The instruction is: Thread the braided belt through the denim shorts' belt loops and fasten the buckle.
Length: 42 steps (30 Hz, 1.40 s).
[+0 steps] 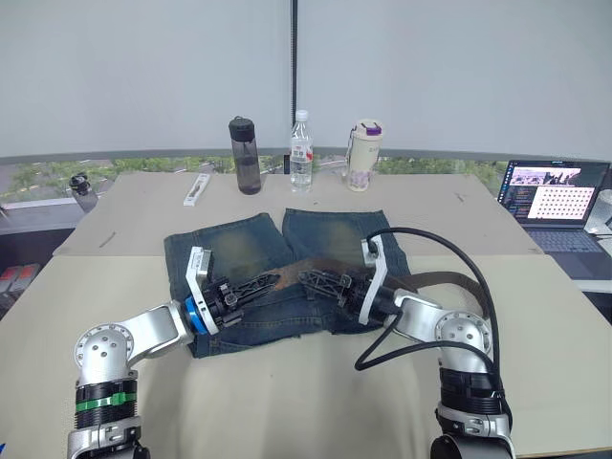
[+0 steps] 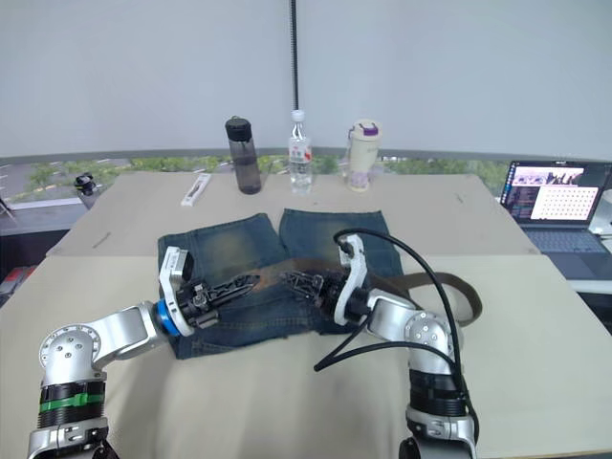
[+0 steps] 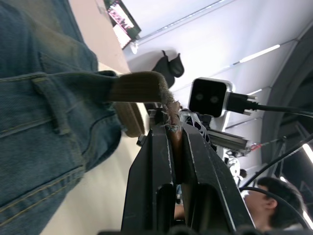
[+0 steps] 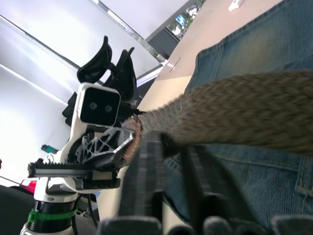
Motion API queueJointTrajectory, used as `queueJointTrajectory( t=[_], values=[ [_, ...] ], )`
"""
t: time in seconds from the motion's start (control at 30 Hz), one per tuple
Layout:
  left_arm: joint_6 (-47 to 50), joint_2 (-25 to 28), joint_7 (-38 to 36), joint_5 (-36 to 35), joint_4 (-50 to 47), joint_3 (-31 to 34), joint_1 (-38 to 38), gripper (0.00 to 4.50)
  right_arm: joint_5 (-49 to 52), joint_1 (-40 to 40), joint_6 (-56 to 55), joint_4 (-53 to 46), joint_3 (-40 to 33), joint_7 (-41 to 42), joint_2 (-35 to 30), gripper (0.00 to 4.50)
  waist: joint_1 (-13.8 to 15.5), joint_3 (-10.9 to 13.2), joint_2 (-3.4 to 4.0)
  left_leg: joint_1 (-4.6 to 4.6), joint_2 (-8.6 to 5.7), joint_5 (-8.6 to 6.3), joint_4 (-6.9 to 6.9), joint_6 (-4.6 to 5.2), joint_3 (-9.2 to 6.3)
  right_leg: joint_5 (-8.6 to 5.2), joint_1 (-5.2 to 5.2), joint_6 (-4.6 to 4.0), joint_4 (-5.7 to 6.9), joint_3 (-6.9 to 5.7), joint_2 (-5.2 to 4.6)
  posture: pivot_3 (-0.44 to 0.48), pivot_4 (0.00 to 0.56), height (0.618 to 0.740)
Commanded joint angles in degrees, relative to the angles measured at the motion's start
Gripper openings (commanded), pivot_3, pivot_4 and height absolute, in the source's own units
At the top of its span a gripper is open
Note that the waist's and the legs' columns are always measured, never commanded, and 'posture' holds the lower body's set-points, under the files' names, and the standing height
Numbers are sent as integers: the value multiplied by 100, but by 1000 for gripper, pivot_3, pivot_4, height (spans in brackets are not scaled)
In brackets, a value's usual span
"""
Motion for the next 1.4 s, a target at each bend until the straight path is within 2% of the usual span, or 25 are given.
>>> queueJointTrajectory(
  t=[0.03, 0.1, 0.2, 0.27, 0.4, 0.47, 0.8, 0.97, 1.13, 1.2, 1.3, 1.4],
  values=[
    [-485, 201, -473, 850, -669, -437, 47, 0, -108, -132, -176, -176, 112, -45, -109, 27, -1, 0, 1, 0, 0, 0, 0, -1, 0, 0, 0, -1, -1, 0, 0, 0, 150, 740],
    [-1087, 367, -884, 1662, -872, -732, 124, 805, -271, -158, -215, -156, 183, -100, -214, 0, -3, 0, 3, 0, -1, -1, -4, -2, 5, -2, -2, -5, -4, 0, -3, 0, 150, 740],
    [-2227, 772, -1722, 2985, -1369, -1336, 315, 1766, -632, -222, -294, -100, 268, -256, -426, 0, -12, 1, 4, 0, -3, -9, -17, -15, 16, -4, -9, -14, -8, 2, -11, 0, 150, 740],
    [-2976, 1047, -2234, 3801, -1631, -1740, 483, 2475, -965, -247, -381, -18, 342, -360, -621, 0, -15, 1, 4, 0, -3, -13, -39, -33, 25, -15, -18, -49, -13, 4, -16, 0, 150, 740],
    [-4339, 1307, -2749, 5080, -1705, -2137, 927, 3788, -1529, -311, -678, 387, 367, -436, -931, 0, -2, 0, 6, 0, -6, -16, -80, -56, 60, -23, -44, -78, -19, 12, -36, 0, 150, 740],
    [-4714, 1310, -2897, 5380, -1631, -2161, 1093, 4487, -1761, -347, -800, 562, 417, -450, -1003, 0, -4, -1, 7, -1, -5, 7, -80, -18, 74, -22, -46, -78, -19, 23, -37, 0, 150, 740],
    [-5098, 1114, -3242, 5769, -1181, -2030, 1236, 4487, -2094, -334, -731, 691, 566, -266, -975, 0, -8, -1, 7, -9, 8, 19, -79, 2, 85, 7, -69, -20, -8, 25, -23, 0, 150, 740],
    [-5152, 1037, -3292, 5874, -1030, -2027, 1220, 4487, -2067, -301, -664, 989, 736, -178, -498, 0, -43, -1, 6, -9, 13, 21, -78, 5, 84, 8, -69, -16, -1, 27, -14, 0, 150, 740],
    [-5083, 1008, -3317, 5885, -834, -1959, 1274, 4487, -2374, -509, -1049, 1541, 989, -99, -53, 0, -73, -1, 7, -5, 18, 21, -78, 6, 81, 8, -70, -16, 6, 29, -6, 0, 150, 740],
    [-4878, 960, -3255, 5754, -823, -1894, 1300, 4487, -2411, -573, -1190, 1701, 1018, -3, 115, 0, -118, -2, 7, -4, 19, 21, -78, 6, 81, 8, -69, -16, 8, 29, -5, 0, 150, 740],
    [-3699, 689, -2874, 4810, -811, -1416, 1140, 4487, -2237, -632, -1282, 1882, 842, 189, 408, 0, -160, -2, 6, -3, 22, 22, -78, 7, 76, 8, -69, -16, 18, 27, -1, 0, 150, 740],
    [-2832, 596, -2604, 4286, -866, -1163, 991, 4487, -1994, -634, -1171, 1782, 619, 374, 550, 0, -164, -2, 4, -3, 21, 22, -67, 7, 72, 3, -76, -8, 50, 23, 0, 0, 150, 740]
  ],
)
